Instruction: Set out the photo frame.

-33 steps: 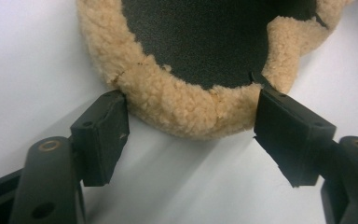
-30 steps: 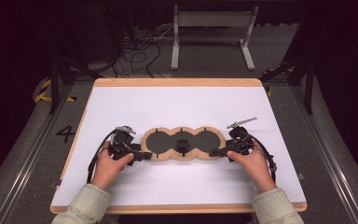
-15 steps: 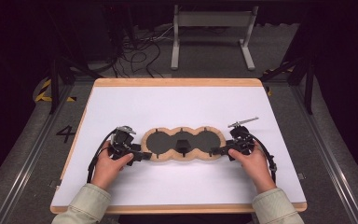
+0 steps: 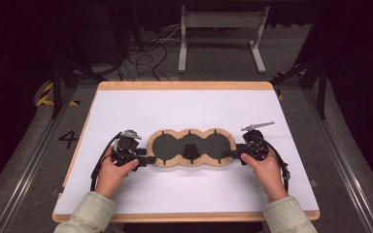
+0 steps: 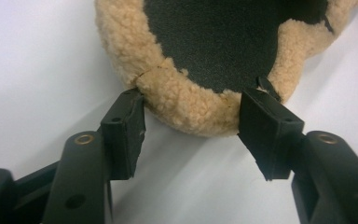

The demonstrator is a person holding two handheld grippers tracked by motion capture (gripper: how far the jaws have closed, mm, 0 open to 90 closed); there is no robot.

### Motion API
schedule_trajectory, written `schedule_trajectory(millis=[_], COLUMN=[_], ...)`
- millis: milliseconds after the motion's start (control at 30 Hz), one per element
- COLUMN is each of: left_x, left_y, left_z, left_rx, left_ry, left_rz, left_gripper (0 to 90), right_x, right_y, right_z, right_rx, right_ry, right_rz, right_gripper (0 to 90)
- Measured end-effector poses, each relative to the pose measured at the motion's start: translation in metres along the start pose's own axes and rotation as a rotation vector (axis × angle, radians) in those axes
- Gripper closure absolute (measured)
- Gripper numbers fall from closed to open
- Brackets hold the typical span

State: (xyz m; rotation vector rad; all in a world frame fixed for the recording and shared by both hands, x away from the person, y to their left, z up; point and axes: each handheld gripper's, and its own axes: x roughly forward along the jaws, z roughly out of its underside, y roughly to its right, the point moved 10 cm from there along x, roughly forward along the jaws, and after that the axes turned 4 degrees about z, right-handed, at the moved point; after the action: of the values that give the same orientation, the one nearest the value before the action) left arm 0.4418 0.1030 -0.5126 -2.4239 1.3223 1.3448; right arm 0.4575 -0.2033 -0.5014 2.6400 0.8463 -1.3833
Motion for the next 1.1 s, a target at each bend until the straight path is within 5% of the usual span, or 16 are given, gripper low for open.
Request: schedule_trajectory(millis=[167, 467, 900, 1100], left_x=[-0.008, -0.014, -0.018, -0.017], left_y=[-0.001, -0.004, -0.003, -0.003], left_z=[-0.005, -0.008, -0.011, -0.009], left_rx=[0.008, 0.008, 0.028, 0.044], left_ry=[0.049, 0.083, 0.101, 0.095], left_rz=[-0.035, -0.081, -0.125, -0.151], left_gripper=[55.9, 64.7, 66.9, 67.0], right_x=[-0.011, -0.025, -0.031, -0.036], right_y=[0.004, 0.001, -0.004, -0.009], right_z=[-0.007, -0.013, -0.016, -0.02], right_rx=[0.007, -0.016, -0.052, -0.132], right_ry=[0.074, 0.156, 0.184, 0.209], right_rz=[0.055, 0.106, 0.134, 0.19], right_gripper=[55.8, 73.4, 75.1, 76.1])
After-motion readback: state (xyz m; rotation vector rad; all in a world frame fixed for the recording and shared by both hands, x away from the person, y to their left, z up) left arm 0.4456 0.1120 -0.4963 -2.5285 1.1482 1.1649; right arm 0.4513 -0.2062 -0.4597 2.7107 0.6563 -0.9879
